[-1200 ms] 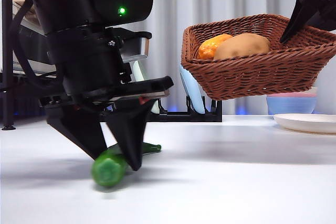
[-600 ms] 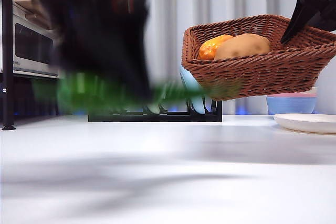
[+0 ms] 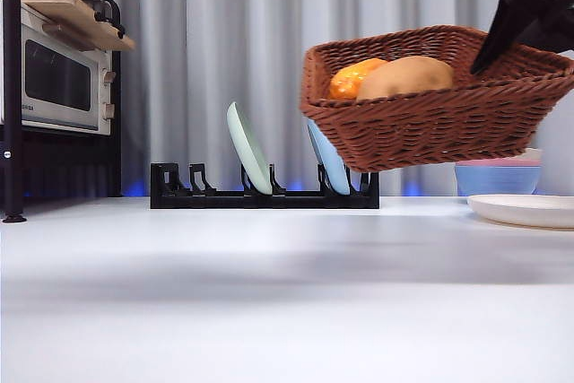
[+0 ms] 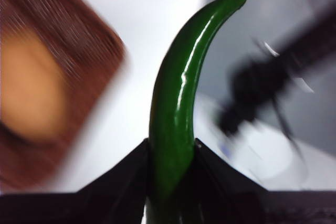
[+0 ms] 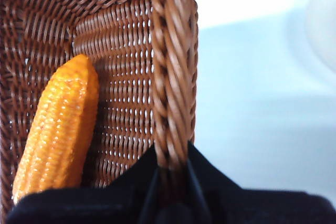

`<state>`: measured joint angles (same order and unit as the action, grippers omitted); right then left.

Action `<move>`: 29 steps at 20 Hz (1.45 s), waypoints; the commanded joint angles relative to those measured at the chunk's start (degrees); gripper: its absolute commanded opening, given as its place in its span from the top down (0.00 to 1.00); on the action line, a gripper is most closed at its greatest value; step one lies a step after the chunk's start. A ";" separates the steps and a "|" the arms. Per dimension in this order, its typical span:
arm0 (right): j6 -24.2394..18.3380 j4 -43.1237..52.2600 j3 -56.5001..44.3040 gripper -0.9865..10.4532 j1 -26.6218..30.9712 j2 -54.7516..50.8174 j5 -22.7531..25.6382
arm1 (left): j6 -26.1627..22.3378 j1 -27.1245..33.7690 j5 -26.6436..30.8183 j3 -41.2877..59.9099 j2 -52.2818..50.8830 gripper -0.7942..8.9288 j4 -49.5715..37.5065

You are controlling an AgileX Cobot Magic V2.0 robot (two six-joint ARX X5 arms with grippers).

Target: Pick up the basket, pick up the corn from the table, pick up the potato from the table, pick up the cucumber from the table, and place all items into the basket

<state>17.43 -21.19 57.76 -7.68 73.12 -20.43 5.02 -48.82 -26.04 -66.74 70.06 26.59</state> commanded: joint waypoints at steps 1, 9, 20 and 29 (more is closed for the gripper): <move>1.70 0.35 0.61 0.93 -1.79 -0.04 -0.61 | 5.60 0.11 11.39 0.17 1.42 0.93 -8.11; 2.25 -0.96 0.61 0.93 -7.34 -0.04 -0.61 | 15.50 1.38 19.74 0.17 5.11 0.93 -18.18; 2.69 -0.94 0.59 0.93 -12.92 -0.04 -0.46 | 17.86 2.73 20.13 0.17 11.76 0.92 -18.69; 3.28 -1.75 0.59 0.93 -15.65 -0.04 -0.52 | 15.96 2.69 25.90 0.17 12.59 0.61 -12.52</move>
<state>19.33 -24.05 57.76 -23.11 73.12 -20.40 22.02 -46.15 -0.51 -66.72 82.28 14.39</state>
